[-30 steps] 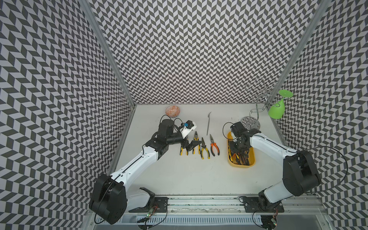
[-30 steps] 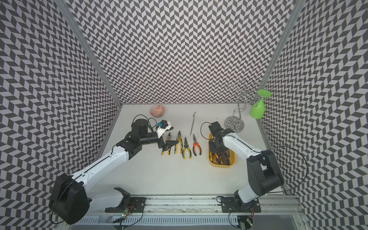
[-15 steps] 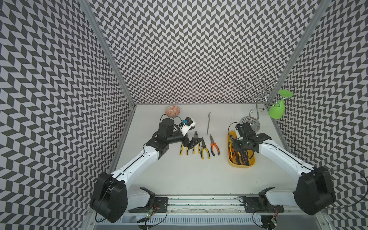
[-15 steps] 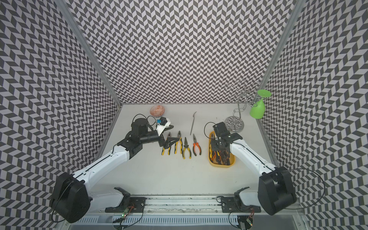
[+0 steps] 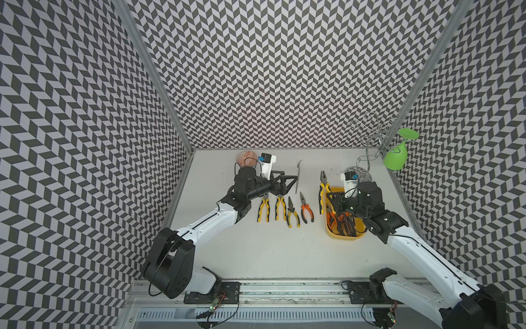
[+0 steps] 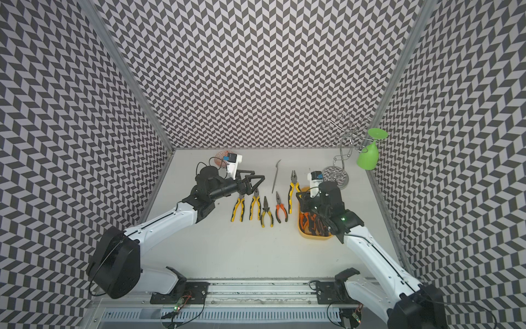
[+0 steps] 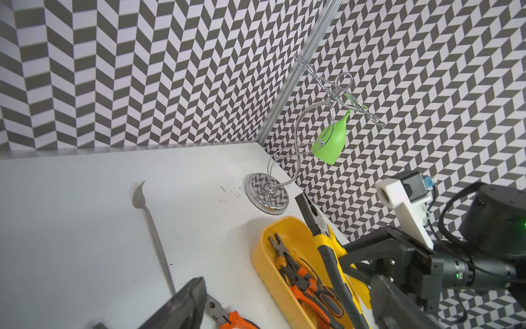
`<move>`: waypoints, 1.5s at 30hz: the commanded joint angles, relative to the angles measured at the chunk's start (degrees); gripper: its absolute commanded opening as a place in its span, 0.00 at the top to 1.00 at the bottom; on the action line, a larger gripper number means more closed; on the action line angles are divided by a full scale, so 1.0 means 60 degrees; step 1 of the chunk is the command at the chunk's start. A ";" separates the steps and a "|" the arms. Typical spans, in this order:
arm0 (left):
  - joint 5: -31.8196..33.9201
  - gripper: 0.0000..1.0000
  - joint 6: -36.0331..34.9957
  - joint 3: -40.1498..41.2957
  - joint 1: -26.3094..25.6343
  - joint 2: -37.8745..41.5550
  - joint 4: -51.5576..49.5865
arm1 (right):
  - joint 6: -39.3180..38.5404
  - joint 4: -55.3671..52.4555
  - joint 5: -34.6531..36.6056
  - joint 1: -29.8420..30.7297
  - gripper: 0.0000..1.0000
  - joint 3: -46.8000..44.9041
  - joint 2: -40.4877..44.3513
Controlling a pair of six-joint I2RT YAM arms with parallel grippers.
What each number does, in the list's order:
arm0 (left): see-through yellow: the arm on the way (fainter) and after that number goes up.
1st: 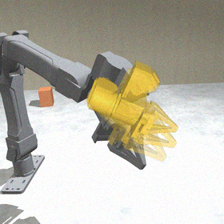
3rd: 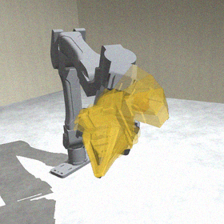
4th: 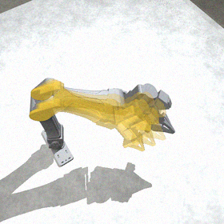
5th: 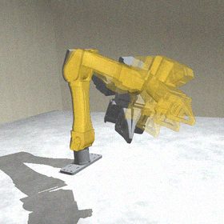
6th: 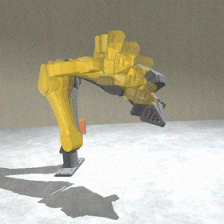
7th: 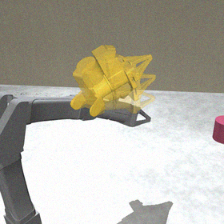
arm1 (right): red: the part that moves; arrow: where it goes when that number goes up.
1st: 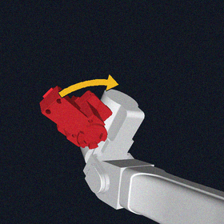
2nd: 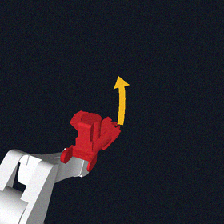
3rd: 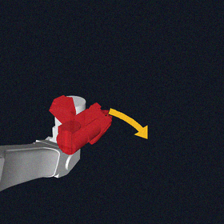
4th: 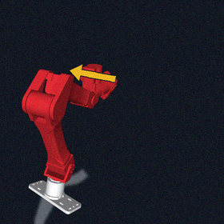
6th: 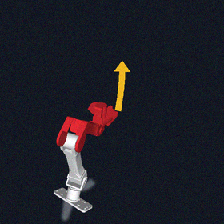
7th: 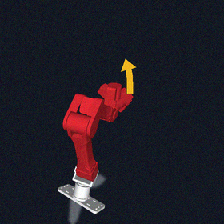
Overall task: Take the pliers out of the storage box
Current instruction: Pick up the pliers from the storage box.
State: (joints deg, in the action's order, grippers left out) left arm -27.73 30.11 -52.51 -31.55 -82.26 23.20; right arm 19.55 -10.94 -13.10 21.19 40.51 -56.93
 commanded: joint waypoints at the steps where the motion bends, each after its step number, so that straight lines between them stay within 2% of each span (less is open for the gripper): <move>1: 0.0666 0.12 0.1307 -0.0422 -0.0524 -0.0280 0.0586 | 0.0276 0.2736 -0.0858 -0.0016 1.00 -0.0021 0.0452; 6: 0.0565 0.17 0.1749 -0.0997 -0.1099 -0.0959 0.1038 | 0.0235 0.2994 -0.1246 -0.0018 1.00 0.0104 0.0355; 11: 0.0515 0.36 0.2223 -0.1700 -0.1475 -0.1691 0.1171 | 0.0222 0.3009 -0.1542 -0.0024 1.00 0.0263 0.0233; 16: -0.0025 0.44 0.2512 -0.2338 -0.1745 -0.2203 0.0946 | 0.0056 0.3047 -0.1640 -0.0018 1.00 0.0242 0.0193; 18: 0.0018 0.54 0.2497 -0.2417 -0.1852 -0.2251 0.0877 | 0.0012 0.3074 -0.1626 -0.0016 1.00 0.0223 0.0216; 21: 0.0009 0.62 0.2644 -0.2480 -0.1905 -0.2328 0.0914 | -0.0035 0.3108 -0.1541 -0.0016 1.00 0.0181 0.0205; 33: -0.0439 0.72 0.2921 -0.3025 -0.1973 -0.2833 0.0635 | -0.0401 0.3068 -0.1436 -0.0016 1.00 0.0180 0.0131; 34: -0.0447 0.77 0.2921 -0.3040 -0.1977 -0.2843 0.0645 | -0.0424 0.3059 -0.1434 -0.0020 1.00 0.0179 0.0134; 35: -0.0482 0.89 0.2898 -0.3053 -0.1978 -0.2854 0.0648 | -0.0442 0.3053 -0.1421 -0.0023 1.00 0.0178 0.0119; 36: -0.0534 0.97 0.2892 -0.3106 -0.1971 -0.2872 0.0585 | -0.0471 0.3025 -0.1394 -0.0018 1.00 0.0181 0.0102; 37: -0.0607 1.00 0.2879 -0.3185 -0.1962 -0.2899 0.0486 | -0.0495 0.3011 -0.1378 -0.0022 1.00 0.0183 0.0107; 38: -0.0672 1.00 0.2800 -0.3267 -0.1939 -0.2927 0.0356 | -0.0543 0.2984 -0.1363 -0.0016 0.98 0.0166 0.0116; 40: -0.0731 1.00 0.2593 -0.3395 -0.1909 -0.2931 0.0073 | -0.0682 0.2888 -0.1318 -0.0017 0.88 0.0176 0.0137; 45: -0.1369 1.00 0.1558 -0.3465 -0.1497 -0.2754 -0.0881 | -0.1397 0.2558 -0.1451 0.0027 0.53 0.0243 0.0190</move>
State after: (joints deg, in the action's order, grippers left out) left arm -31.75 44.47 -71.31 -41.89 -99.44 20.86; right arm 14.37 1.32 -21.19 21.19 39.99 -56.58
